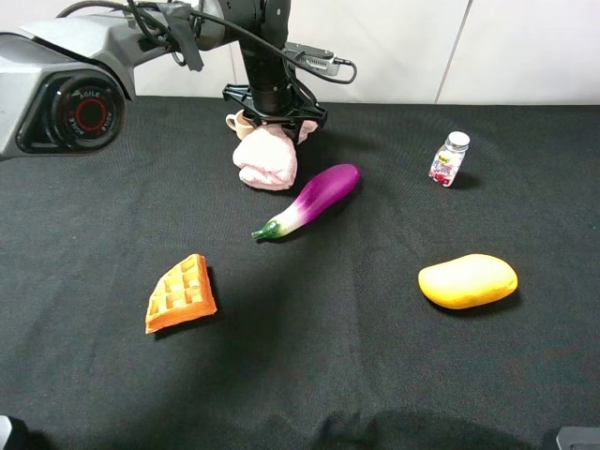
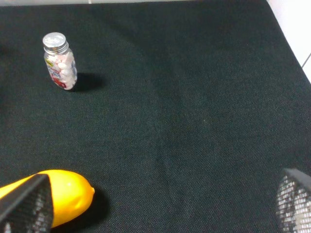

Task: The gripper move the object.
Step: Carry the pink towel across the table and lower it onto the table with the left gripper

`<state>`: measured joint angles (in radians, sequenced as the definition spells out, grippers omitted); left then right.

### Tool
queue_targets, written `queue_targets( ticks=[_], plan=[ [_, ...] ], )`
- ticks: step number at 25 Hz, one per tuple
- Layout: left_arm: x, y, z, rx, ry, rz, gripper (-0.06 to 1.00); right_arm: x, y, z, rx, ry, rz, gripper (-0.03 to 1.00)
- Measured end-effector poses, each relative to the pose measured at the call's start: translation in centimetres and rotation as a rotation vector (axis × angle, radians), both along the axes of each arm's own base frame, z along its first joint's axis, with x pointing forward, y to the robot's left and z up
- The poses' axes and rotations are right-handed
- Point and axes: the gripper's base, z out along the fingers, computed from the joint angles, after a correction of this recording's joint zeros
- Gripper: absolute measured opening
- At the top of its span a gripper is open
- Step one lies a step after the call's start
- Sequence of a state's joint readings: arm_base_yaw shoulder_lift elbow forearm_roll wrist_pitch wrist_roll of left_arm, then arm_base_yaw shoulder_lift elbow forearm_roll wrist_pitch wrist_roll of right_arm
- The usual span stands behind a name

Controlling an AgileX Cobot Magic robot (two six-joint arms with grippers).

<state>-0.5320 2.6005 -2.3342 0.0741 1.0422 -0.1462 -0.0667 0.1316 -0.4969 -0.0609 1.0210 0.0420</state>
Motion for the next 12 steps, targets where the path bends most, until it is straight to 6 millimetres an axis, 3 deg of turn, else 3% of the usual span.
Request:
queue_targets(
  ticks=[7,12],
  plan=[
    [-0.02,0.01,0.00,0.001,0.002,0.000,0.53,0.00,0.00,0.00,0.000,0.000,0.000,0.69],
    [-0.04,0.03,0.30,0.005,0.008,0.002,0.60,0.00,0.00,0.00,0.000,0.000,0.000,0.69]
  ],
)
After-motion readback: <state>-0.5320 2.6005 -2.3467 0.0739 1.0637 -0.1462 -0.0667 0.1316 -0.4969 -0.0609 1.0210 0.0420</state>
